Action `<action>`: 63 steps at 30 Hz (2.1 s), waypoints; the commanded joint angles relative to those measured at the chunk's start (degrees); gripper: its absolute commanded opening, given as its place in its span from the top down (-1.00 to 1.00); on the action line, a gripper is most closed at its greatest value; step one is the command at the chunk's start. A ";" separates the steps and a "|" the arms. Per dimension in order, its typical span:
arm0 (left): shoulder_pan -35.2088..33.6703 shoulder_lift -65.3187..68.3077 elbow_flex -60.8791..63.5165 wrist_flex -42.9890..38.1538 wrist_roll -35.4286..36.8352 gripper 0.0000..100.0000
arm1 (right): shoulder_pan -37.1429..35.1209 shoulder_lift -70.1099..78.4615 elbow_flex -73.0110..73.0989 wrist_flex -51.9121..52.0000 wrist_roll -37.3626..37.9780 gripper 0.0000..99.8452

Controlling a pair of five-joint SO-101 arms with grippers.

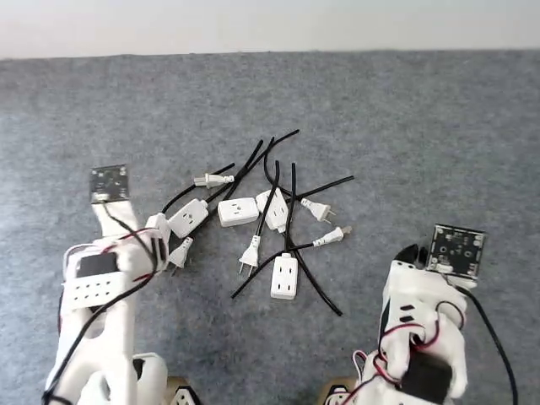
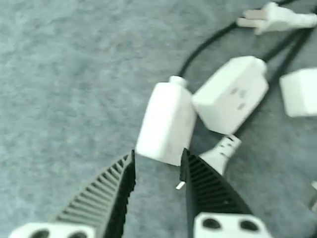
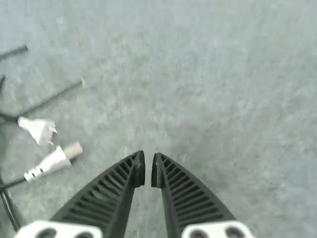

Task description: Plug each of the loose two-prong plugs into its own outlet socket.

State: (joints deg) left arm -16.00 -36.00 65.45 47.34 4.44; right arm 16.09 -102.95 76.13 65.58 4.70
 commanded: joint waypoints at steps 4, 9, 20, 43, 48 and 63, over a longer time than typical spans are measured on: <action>-1.93 -0.70 -2.24 -1.05 -0.18 0.71 | -0.57 18.42 -18.46 2.24 0.70 0.90; -1.85 -0.70 -2.24 -1.14 -0.18 0.71 | -8.13 40.66 -33.49 9.71 0.18 0.90; -1.85 -0.62 -2.24 -1.32 -0.53 0.71 | -37.32 55.69 -35.43 0.75 -9.67 0.90; -1.58 -0.62 0.31 -7.47 -0.18 0.71 | -48.31 76.09 -32.26 -18.59 -20.04 0.76; -1.49 -0.62 0.31 -7.47 -0.18 0.71 | -48.48 82.24 -37.36 -13.49 -18.55 0.75; -1.49 -0.62 0.31 -7.47 -0.18 0.71 | -54.55 96.48 -45.10 -21.23 -33.58 0.75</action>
State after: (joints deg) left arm -17.67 -36.00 66.33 41.27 4.44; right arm -35.25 -10.46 37.98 45.71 -26.77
